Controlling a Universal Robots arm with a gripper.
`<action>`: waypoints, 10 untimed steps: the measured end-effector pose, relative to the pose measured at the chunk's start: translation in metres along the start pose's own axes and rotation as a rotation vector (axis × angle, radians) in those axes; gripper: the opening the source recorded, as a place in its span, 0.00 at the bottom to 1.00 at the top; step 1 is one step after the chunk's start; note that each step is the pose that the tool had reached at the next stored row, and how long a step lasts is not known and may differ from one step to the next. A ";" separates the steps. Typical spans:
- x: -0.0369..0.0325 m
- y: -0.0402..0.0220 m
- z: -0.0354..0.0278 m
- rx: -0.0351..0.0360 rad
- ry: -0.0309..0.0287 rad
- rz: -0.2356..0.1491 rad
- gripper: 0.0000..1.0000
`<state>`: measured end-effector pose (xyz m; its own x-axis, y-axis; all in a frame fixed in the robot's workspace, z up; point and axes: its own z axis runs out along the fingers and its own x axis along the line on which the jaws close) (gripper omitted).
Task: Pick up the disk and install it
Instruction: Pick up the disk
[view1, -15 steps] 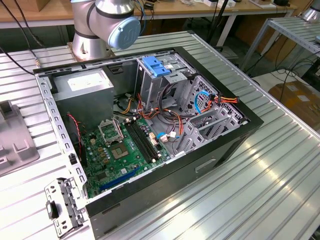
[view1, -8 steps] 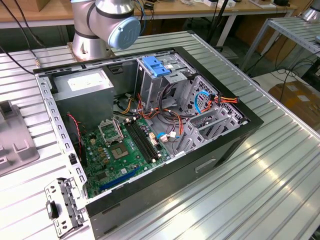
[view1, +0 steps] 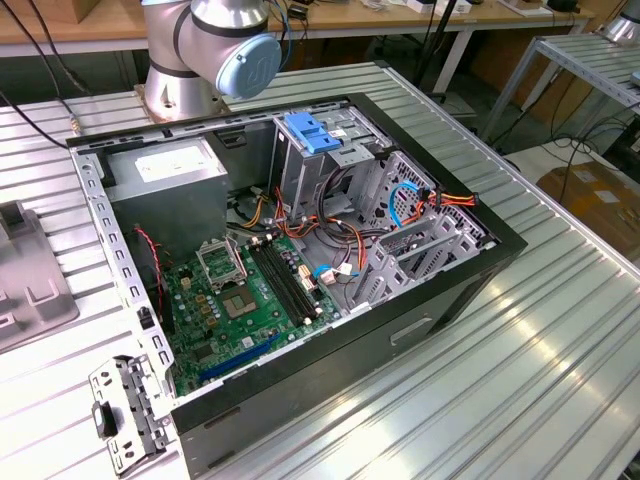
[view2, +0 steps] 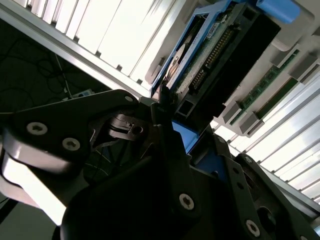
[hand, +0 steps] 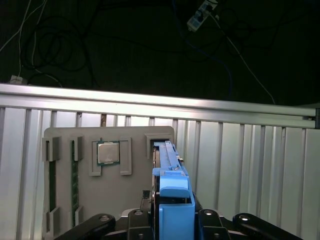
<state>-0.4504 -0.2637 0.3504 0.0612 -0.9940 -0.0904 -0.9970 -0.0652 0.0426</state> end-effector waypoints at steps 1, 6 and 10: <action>-0.0001 0.0000 -0.0005 0.0000 -0.0004 0.000 0.37; -0.0002 0.0001 -0.0021 -0.0001 -0.0007 0.000 0.37; -0.0004 0.0002 -0.0046 -0.0001 -0.0008 0.000 0.37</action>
<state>-0.4504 -0.2637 0.3550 0.0612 -0.9940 -0.0912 -0.9970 -0.0653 0.0426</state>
